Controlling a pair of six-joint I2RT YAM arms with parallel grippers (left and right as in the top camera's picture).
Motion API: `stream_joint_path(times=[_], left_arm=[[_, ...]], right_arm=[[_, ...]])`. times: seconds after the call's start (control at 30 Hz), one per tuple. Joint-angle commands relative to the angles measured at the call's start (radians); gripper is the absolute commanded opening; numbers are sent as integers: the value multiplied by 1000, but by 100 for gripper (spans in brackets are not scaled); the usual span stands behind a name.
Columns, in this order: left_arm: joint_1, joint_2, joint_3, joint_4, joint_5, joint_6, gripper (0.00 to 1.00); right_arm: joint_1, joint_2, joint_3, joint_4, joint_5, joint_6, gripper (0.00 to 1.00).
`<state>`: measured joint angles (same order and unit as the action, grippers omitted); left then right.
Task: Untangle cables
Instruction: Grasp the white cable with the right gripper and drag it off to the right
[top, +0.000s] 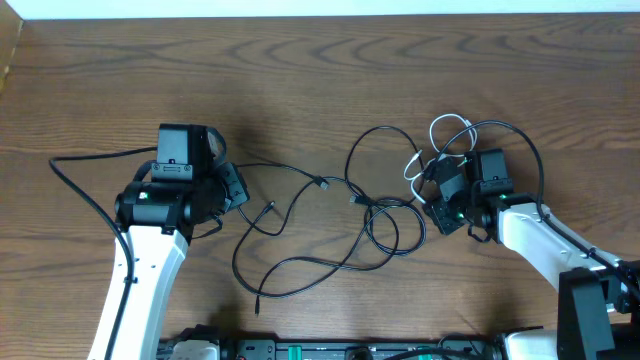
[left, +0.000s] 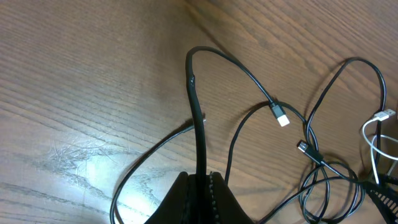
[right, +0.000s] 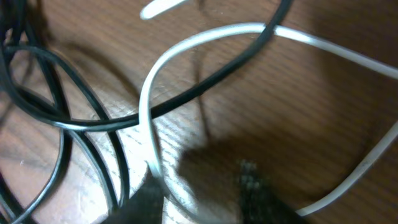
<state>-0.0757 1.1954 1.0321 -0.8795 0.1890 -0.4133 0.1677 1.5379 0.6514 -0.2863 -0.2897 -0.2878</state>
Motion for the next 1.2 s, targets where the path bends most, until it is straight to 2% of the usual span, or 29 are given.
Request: stream_joint_path(times=[0.0,0.07,0.17,0.23,0.3,0.43,0.53,0.6,0.7,0.77,0.9,0.93,1.07,1.1,1.17], left_arm=[[-2,2,4,-3,2,18,7],[-2,2,4,-3,2,18,7],[-2,2,4,-3,2,18,7],[-2,2,4,-3,2,18,8],[-2,2,4,-3,2,18,8],[-2,2,4,-3,2,18,7],[-2,2,4,-3,2,18,8],[-2,2,4,-2,2,18,7],[-2,2,4,-3,2,18,7],[-2,2,4,-2,2,18,7],[-2,2,4,-2,2,18,7],[-2,2,4,-2,2,18,8],[-2,2,4,-3,2,18,7],[-2,2,4,-3,2,18,8],[-2,2,4,-2,2,18,7]], right_arm=[[10,-4,-7,41,11,93,2],[11,-30,27,43,-19,184,1],[8,-103,114,8,-104,241,1],[-13,-200,259,-26,-106,329,1],[-51,-273,397,-34,-89,348,1],[-119,-339,564,-34,114,392,1],[-224,-355,636,-13,321,393,1],[-285,-354,639,16,366,417,1],[-387,-353,639,45,364,558,1],[-418,-352,639,60,317,635,1],[-421,-325,639,214,-186,578,1],[-422,-315,639,238,-214,578,1],[-425,-315,639,132,295,614,1],[-425,-315,639,56,535,614,1],[-425,-307,639,-56,879,617,1]])
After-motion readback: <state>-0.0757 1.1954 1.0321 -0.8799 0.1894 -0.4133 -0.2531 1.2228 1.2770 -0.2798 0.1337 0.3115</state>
